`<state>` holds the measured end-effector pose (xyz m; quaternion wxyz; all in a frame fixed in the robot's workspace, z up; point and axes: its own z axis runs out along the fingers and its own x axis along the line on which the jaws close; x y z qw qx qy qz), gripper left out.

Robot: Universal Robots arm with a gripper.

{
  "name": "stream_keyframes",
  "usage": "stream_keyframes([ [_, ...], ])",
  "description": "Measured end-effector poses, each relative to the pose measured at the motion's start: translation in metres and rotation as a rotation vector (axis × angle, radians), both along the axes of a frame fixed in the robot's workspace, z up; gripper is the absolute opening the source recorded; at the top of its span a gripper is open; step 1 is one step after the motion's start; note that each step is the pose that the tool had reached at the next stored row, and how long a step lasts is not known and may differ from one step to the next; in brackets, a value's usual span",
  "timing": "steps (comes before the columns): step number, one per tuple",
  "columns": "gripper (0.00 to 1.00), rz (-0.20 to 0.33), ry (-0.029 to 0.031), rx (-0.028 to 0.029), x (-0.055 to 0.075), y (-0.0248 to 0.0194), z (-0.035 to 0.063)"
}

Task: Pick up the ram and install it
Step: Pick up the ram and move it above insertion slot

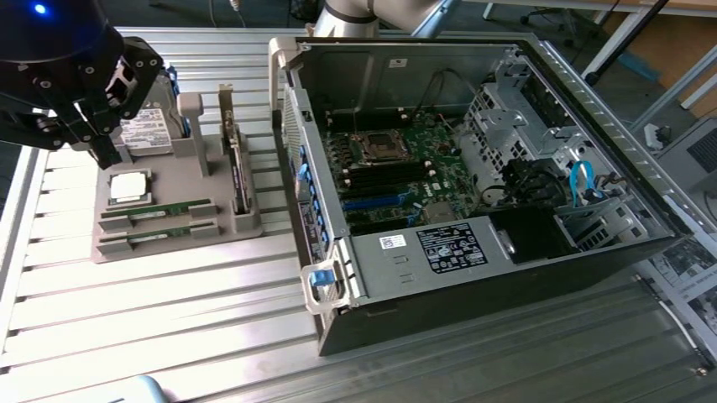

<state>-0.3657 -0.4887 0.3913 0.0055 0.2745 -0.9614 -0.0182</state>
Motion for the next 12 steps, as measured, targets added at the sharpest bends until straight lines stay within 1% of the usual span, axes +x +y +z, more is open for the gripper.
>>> stream_keyframes([
  [12,0.11,0.062,0.0000,-0.0021,0.0000,0.0000,0.0000],
])
